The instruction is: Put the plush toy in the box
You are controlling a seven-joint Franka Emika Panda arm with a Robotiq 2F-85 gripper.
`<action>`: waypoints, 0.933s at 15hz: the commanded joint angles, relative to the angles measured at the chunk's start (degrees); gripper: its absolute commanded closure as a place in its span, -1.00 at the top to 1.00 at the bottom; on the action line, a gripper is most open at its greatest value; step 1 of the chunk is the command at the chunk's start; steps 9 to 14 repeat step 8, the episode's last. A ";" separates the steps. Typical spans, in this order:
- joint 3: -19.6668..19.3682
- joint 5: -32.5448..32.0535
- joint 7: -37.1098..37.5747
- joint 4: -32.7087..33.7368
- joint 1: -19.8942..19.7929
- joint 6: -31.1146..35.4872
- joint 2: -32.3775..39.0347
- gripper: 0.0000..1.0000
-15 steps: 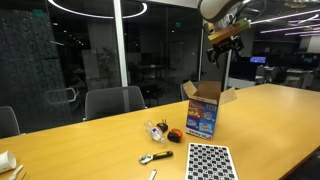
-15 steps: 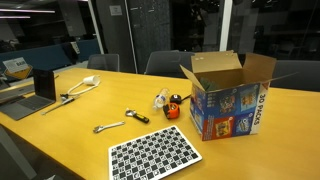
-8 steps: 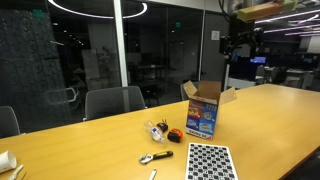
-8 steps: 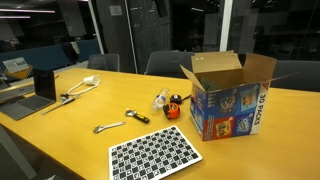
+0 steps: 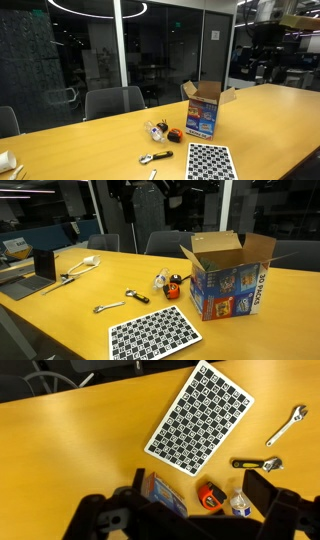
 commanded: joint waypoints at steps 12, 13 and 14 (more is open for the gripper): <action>0.70 1.71 -3.09 -1.22 -2.50 -0.12 -0.38 1.00; 0.70 1.71 -3.09 -1.22 -2.50 -0.12 -0.38 1.00; 0.70 1.71 -3.09 -1.22 -2.50 -0.12 -0.38 1.00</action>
